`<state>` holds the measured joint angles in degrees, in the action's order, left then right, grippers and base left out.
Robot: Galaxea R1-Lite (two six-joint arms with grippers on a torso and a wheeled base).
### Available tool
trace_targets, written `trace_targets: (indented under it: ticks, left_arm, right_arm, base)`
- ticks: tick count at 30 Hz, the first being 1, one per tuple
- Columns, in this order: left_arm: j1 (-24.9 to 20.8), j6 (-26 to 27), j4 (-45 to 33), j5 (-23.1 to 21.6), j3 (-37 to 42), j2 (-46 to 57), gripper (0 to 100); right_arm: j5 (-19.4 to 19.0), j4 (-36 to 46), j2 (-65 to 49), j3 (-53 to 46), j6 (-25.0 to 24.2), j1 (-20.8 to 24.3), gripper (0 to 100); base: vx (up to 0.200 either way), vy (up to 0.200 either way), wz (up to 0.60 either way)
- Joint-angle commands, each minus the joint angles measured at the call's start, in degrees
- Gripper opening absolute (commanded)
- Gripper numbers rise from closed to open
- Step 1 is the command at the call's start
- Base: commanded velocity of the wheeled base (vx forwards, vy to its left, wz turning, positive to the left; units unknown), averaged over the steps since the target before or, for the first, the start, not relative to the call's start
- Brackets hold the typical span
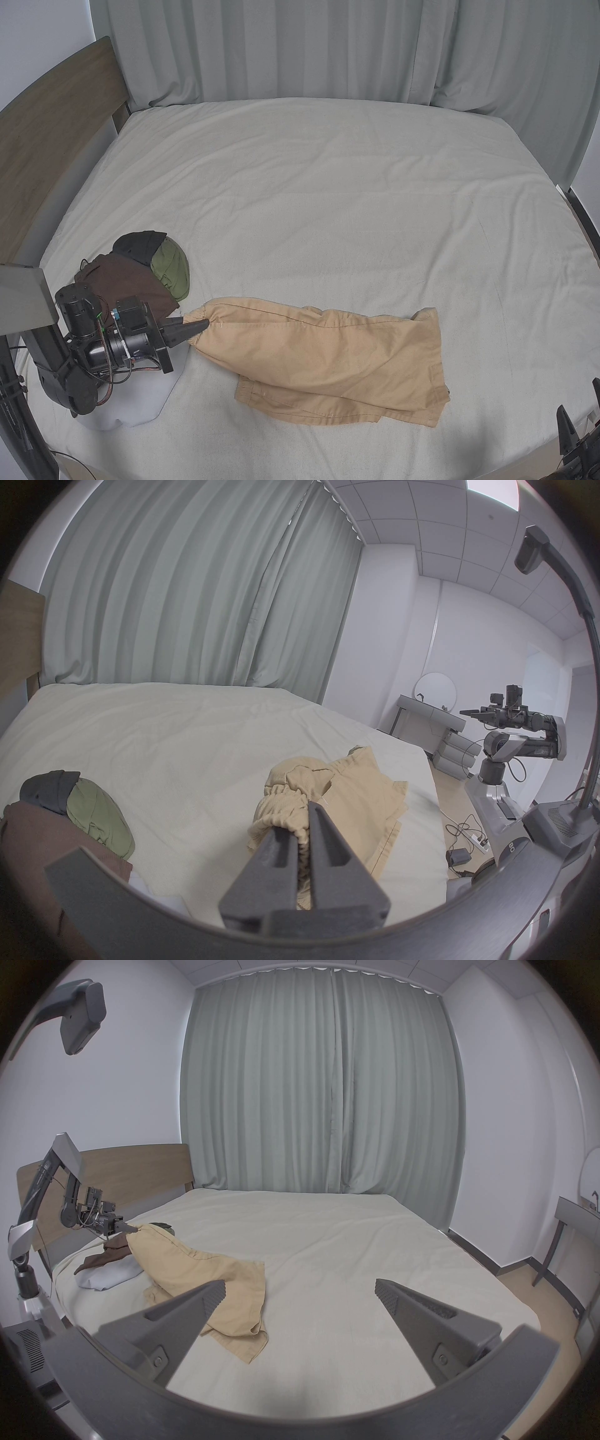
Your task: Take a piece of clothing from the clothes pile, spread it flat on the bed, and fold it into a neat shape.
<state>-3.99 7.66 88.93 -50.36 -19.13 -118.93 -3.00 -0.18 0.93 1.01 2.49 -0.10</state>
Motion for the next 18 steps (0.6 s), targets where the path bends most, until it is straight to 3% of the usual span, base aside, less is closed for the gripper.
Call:
trace_targets:
  ticks: [1,3,6,18]
  left_arm:
    - [0.03,-0.01,0.01,0.0,0.05,0.02,0]
    - [0.03,-0.01,0.01,0.0,0.14,0.1,0]
    - [-0.23,-0.01,0.01,0.0,-0.12,-0.07,0]
    - [-0.58,-0.01,0.01,0.0,0.05,0.1,0]
  right_arm:
    - [-0.43,-2.45,-0.93,0.22,0.06,-0.17,100]
    - [-0.69,-7.99,0.57,7.95,0.15,-0.69,100]
    - [-1.48,-8.17,8.83,17.27,0.77,-0.61,100]
    - [-7.55,-7.11,23.16,19.47,-0.2,0.36,100]
  base:
    - [0.0,0.0,0.0]
    - [0.0,0.0,0.0]
    - [0.0,0.0,0.0]
    - [0.0,0.0,0.0]
